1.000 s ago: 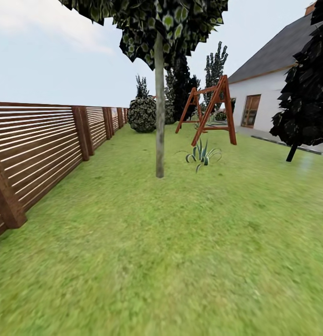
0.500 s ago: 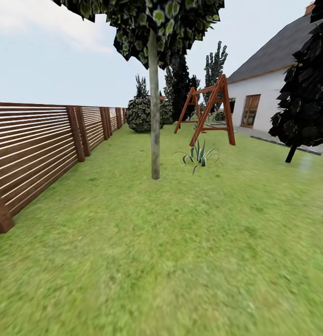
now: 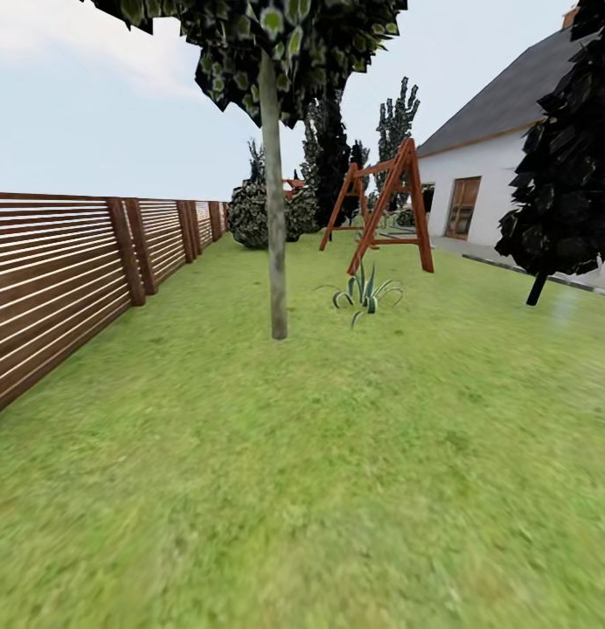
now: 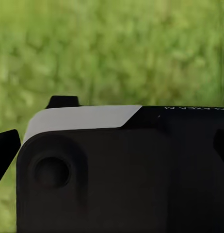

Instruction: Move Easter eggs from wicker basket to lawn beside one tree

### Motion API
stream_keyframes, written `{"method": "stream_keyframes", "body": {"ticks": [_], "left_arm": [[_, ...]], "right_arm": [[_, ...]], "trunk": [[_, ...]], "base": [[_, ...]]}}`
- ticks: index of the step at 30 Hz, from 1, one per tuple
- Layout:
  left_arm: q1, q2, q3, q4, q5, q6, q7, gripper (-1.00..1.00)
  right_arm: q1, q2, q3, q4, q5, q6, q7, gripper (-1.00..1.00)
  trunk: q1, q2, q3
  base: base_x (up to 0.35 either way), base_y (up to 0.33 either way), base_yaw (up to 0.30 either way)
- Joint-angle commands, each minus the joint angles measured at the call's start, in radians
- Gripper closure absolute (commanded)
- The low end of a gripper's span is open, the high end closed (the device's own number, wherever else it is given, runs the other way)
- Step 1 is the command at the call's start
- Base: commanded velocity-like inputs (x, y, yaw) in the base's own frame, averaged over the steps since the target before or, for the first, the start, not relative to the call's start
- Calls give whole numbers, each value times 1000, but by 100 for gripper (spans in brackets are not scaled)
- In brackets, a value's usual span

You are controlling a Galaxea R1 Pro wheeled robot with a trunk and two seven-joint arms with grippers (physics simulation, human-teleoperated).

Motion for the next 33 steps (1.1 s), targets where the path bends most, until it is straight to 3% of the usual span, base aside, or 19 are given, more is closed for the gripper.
{"method": "stream_keyframes", "body": {"ticks": [1,10,33], "left_arm": [[1,0,1,-2,2,0,1,-100],[1,-1,1,-2,3,0,1,-100],[1,-2,-1,-2,1,0,-5,-100]], "right_arm": [[-1,0,2,1,1,-11,0,-100],[-1,0,2,5,2,-121,0,-100],[-1,0,2,6,2,-131,0,-100]], "trunk": [[0,0,-1],[0,0,-1],[0,0,-1]], "base": [[219,-253,-75],[219,-253,-121],[219,-249,-101]]}}
